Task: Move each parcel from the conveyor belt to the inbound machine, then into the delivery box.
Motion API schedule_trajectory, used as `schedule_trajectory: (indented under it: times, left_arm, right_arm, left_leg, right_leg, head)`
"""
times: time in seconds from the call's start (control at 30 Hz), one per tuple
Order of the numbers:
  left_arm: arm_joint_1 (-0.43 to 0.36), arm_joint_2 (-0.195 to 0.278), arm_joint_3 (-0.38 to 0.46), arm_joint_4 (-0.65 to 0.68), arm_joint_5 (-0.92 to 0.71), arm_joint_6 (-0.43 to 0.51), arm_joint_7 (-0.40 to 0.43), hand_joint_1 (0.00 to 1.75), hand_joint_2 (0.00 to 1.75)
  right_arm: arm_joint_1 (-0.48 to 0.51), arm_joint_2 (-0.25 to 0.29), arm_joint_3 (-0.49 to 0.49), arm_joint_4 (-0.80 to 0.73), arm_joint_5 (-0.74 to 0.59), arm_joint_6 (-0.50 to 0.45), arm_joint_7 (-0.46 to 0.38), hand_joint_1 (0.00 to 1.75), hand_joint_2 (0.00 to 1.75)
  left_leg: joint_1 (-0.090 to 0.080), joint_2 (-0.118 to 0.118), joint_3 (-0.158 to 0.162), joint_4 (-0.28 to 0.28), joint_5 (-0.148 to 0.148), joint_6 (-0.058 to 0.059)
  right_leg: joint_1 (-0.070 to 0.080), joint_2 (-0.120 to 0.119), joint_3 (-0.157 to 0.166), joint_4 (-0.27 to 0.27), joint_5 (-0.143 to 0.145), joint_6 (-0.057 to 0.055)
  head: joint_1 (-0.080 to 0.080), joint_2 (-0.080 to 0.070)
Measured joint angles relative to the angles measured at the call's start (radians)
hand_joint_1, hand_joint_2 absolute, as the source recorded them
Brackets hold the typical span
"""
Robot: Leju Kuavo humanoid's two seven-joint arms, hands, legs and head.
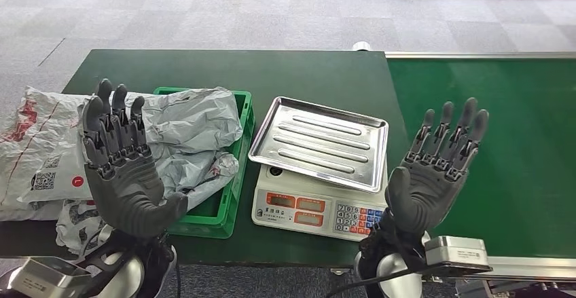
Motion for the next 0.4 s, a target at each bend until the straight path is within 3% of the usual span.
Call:
schedule_trajectory:
  times: [0.17, 0.4]
  left_arm:
    - [0.017, -0.06, -0.025, 0.025, 0.063, 0.003, 0.0, 0.0, 1.75]
    - [0.019, -0.089, -0.032, 0.041, 0.063, 0.0, 0.0, 0.0, 1.75]
  right_arm:
    - [0.003, -0.012, 0.054, 0.0, 0.0, 0.042, 0.0, 0.0, 1.75]
    - [0.002, -0.022, 0.082, 0.0, 0.036, 0.06, 0.0, 0.0, 1.75]
  left_leg:
    - [0.0, 0.0, 0.0, 0.0, 0.0, 0.0]
    - [0.0, 0.0, 0.0, 0.0, 0.0, 0.0]
  right_leg:
    - [0.0, 0.0, 0.0, 0.0, 0.0, 0.0]
    - [0.0, 0.0, 0.0, 0.0, 0.0, 0.0]
  head:
    - [0.0, 0.0]
    - [0.0, 0.0]
